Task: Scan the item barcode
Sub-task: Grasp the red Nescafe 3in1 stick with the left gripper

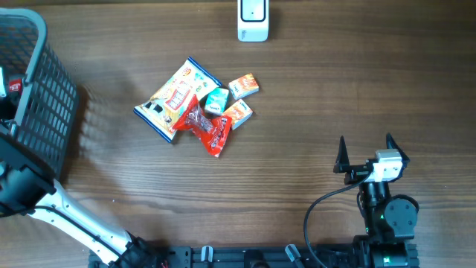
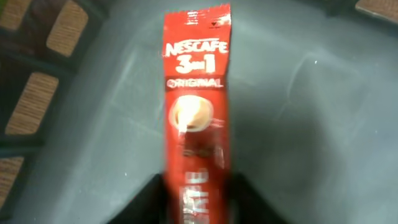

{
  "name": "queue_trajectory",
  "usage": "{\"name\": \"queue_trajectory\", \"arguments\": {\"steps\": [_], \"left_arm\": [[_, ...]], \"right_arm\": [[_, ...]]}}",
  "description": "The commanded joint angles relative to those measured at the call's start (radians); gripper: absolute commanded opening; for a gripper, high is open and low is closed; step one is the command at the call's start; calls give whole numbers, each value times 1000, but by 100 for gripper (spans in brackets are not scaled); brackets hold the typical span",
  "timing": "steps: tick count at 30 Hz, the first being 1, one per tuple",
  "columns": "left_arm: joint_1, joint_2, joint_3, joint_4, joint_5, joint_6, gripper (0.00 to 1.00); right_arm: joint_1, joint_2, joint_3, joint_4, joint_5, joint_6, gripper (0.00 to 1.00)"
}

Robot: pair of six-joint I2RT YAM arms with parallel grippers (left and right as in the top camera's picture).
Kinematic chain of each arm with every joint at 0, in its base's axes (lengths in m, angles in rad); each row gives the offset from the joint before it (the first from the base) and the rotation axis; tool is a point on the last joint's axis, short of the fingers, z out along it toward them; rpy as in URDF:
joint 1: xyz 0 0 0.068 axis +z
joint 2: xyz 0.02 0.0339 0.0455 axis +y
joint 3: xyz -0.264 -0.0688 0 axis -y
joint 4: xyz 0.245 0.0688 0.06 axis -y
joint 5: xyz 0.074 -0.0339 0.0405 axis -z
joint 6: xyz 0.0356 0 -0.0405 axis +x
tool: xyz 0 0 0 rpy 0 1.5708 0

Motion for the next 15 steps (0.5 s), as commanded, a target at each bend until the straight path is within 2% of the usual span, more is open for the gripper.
{"name": "queue_trajectory", "arguments": {"steps": [1, 3, 11, 15], "left_arm": [[15, 51, -22, -47, -90, 23, 13], [15, 51, -22, -68, -90, 23, 4], [13, 49, -22, -116, -84, 7, 4], [8, 30, -21, -116, 10, -57, 4]], "right_arm": [[-4, -5, -1, 5, -2, -10, 100], [-4, -5, -1, 5, -2, -10, 100], [-4, -5, -1, 5, -2, -10, 100], [-4, -5, -1, 5, -2, -10, 100]]}}
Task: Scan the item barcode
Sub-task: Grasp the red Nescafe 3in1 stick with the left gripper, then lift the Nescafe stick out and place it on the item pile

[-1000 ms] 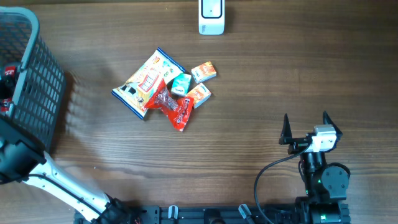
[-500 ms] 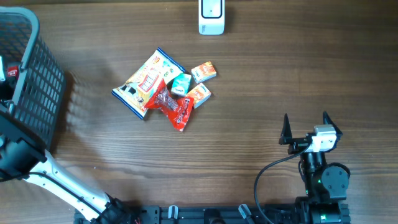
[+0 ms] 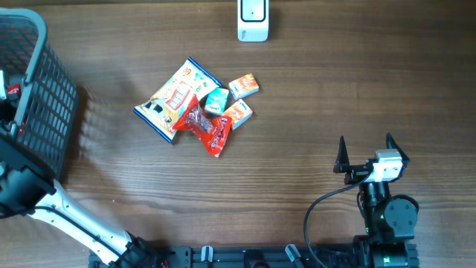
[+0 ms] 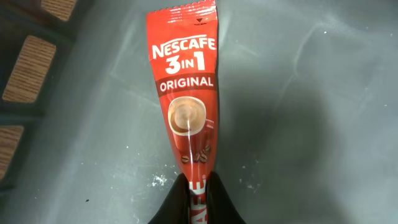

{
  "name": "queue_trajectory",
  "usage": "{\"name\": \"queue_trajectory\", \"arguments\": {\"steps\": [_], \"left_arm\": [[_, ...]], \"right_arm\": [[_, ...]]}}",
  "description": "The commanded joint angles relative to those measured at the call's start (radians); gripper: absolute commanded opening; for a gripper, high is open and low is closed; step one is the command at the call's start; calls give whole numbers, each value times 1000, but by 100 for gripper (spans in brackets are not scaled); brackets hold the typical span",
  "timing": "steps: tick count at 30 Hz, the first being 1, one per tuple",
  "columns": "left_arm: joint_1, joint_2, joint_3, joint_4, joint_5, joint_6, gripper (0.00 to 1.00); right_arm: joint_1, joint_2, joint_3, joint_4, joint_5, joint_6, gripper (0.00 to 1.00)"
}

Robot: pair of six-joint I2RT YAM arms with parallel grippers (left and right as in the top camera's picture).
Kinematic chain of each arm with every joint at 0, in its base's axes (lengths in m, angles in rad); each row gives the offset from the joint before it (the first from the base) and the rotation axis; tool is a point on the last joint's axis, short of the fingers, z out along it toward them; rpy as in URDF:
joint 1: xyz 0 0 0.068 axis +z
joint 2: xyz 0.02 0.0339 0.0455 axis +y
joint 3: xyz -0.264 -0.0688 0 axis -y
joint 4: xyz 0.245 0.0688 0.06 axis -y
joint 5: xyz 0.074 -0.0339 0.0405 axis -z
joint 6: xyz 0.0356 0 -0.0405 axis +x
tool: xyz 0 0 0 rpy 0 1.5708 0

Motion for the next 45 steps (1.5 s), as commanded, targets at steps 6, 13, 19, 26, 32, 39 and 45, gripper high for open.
{"name": "queue_trajectory", "arguments": {"steps": [6, 13, 19, 26, 32, 39, 45], "left_arm": [[8, -52, -39, -63, 140, -153, 4], [8, -200, -39, -103, 177, -167, 4], [8, -336, -39, -109, 223, -220, 4], [7, -523, -39, -108, 340, -275, 4], [2, -643, -39, -90, 576, -443, 4], [-107, -666, -39, -196, 811, -589, 4], [-334, -665, -39, -356, 747, -585, 4]], "right_arm": [[-4, -5, -1, 5, -2, -10, 100], [-4, -5, -1, 5, -2, -11, 100], [-4, -5, -1, 5, -2, -11, 100], [-4, -5, -1, 5, -2, -11, 100], [-4, -5, -1, 5, -2, -10, 100], [-4, -5, -1, 5, -2, -10, 100], [-4, -5, -1, 5, -2, -10, 100]]}}
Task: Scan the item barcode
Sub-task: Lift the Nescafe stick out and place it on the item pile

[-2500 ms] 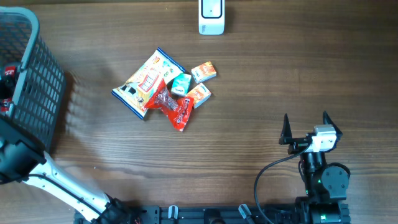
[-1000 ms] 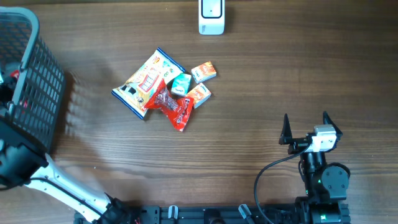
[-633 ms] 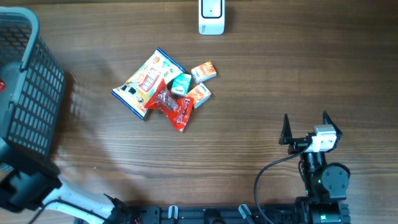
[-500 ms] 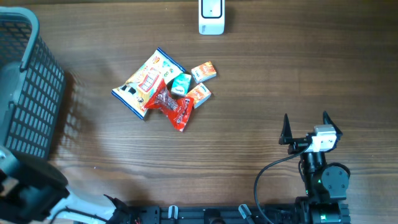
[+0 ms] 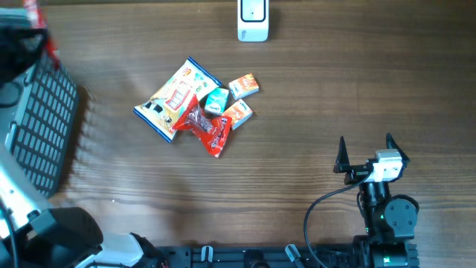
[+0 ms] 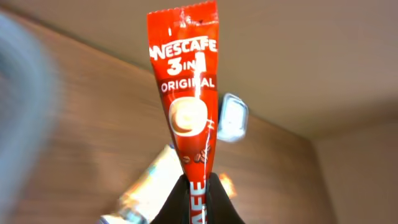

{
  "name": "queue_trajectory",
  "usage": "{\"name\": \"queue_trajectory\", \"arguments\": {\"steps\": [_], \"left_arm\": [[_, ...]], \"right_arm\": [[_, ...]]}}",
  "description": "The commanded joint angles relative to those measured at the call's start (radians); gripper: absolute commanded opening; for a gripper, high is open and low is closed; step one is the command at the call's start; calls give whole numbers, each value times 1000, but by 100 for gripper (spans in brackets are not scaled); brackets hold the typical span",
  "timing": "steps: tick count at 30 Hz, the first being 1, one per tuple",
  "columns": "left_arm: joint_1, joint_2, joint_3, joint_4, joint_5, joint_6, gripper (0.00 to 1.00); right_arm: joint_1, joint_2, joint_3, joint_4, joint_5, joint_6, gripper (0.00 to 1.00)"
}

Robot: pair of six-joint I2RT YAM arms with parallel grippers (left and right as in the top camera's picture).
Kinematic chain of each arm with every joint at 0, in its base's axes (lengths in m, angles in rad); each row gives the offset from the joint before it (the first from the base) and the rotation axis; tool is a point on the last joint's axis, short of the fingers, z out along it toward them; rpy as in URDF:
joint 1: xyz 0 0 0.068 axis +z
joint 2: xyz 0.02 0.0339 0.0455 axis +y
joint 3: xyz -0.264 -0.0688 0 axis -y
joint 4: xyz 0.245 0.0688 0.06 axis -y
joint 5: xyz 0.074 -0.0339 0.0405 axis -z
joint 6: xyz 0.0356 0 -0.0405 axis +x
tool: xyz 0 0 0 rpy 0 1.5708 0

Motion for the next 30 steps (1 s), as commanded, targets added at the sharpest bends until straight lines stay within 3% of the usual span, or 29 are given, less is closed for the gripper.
{"name": "queue_trajectory", "arguments": {"steps": [1, 10, 19, 26, 28, 29, 30], "left_arm": [[-148, 1, -6, -69, -25, -25, 4], [-511, 30, -82, -143, -477, -26, 4], [-695, 144, -280, 18, -500, -158, 4], [-777, 245, -307, 65, -500, -212, 4], [-791, 251, -307, 70, -500, -212, 33], [-796, 251, -307, 74, -500, -212, 56], [-797, 251, -306, 75, -500, -212, 58]], "right_arm": [[-4, -5, -1, 5, -2, -11, 100], [-4, -5, -1, 5, -2, -10, 100], [-4, -5, -1, 5, -2, -11, 100], [-4, -5, -1, 5, -2, -10, 100], [-4, -5, -1, 5, -2, -11, 100], [-4, -5, -1, 5, -2, -10, 100], [-4, -5, -1, 5, -2, -11, 100]]}}
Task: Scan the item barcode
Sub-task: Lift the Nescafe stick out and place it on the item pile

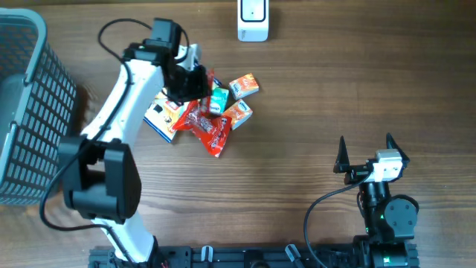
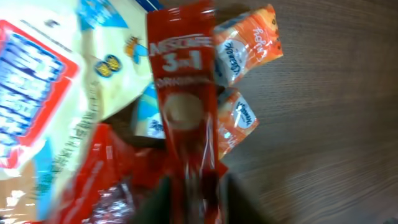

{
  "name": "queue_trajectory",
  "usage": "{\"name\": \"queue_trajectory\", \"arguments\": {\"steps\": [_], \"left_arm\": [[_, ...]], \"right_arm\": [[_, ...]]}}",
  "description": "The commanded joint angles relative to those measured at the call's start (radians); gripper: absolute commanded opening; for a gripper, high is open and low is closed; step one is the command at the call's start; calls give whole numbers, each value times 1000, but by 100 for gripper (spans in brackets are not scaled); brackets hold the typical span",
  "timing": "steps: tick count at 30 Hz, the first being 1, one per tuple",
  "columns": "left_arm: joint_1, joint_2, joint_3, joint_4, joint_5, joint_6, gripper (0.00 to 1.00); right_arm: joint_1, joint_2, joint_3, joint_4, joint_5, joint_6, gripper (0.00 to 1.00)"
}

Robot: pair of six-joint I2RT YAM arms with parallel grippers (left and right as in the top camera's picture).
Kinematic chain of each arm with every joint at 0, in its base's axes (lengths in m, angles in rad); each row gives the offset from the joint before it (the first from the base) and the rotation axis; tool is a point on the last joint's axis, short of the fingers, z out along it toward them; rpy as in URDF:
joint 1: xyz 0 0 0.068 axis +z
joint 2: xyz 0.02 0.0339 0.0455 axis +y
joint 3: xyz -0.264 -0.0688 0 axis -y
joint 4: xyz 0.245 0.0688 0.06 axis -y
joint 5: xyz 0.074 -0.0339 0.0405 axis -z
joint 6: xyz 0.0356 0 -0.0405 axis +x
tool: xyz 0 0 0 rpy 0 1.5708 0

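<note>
The red Nescafe 3-in-1 sachet [image 2: 186, 106] lies lengthwise on the pile of snack packs, its lower end between the fingers of my left gripper [image 2: 198, 200]. The picture is blurred, but the fingers stand apart on either side of the sachet. From overhead, the left gripper [image 1: 195, 80] is over the pile with a bit of the sachet [image 1: 209, 79] showing beside it. The white scanner [image 1: 252, 20] stands at the table's far edge. My right gripper [image 1: 365, 138] rests open at the near right, with nothing in it.
The pile holds a yellow snack bag [image 1: 158, 110], a red packet [image 1: 210, 128], a teal pack [image 1: 219, 100] and two orange packs [image 1: 243, 85]. A dark mesh basket [image 1: 30, 112] stands at the left edge. My left arm reaches across from the near left.
My left gripper has gone from above the basket at the far left to the pile in the middle. Its fingers, then shut on the sachet, now stand apart with the sachet lying on the packs.
My left gripper was open inside the basket with the sachet between its fingers. Half a second later it was shut on the sachet. Then it held the sachet up, clear of the basket. Now the sachet lies on the pile, between open fingers. The right arm stayed still.
</note>
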Motion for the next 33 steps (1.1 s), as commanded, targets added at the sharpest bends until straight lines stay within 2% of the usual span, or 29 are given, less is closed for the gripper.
{"name": "queue_trajectory", "arguments": {"steps": [1, 4, 11, 13, 17, 18, 29, 33], "left_arm": [[-16, 7, -5, 11, -5, -21, 59], [-4, 6, -4, 10, -5, -22, 68], [64, -31, 56, -58, 55, -22, 72], [99, -61, 93, -97, 72, -22, 76], [192, -156, 165, -189, 79, -21, 98], [213, -185, 172, -204, 79, -21, 100], [425, -562, 174, -237, 73, -13, 100], [520, -690, 174, -238, -37, -14, 100]], "right_arm": [[-4, -5, -1, 5, -2, -11, 100], [-4, -5, -1, 5, -2, -10, 100], [-4, -5, -1, 5, -2, -11, 100], [-4, -5, -1, 5, -2, -11, 100], [-4, -5, -1, 5, -2, -10, 100], [-4, -5, -1, 5, -2, -10, 100], [-4, -5, -1, 5, -2, -10, 100], [-4, -5, -1, 5, -2, -10, 100]]}}
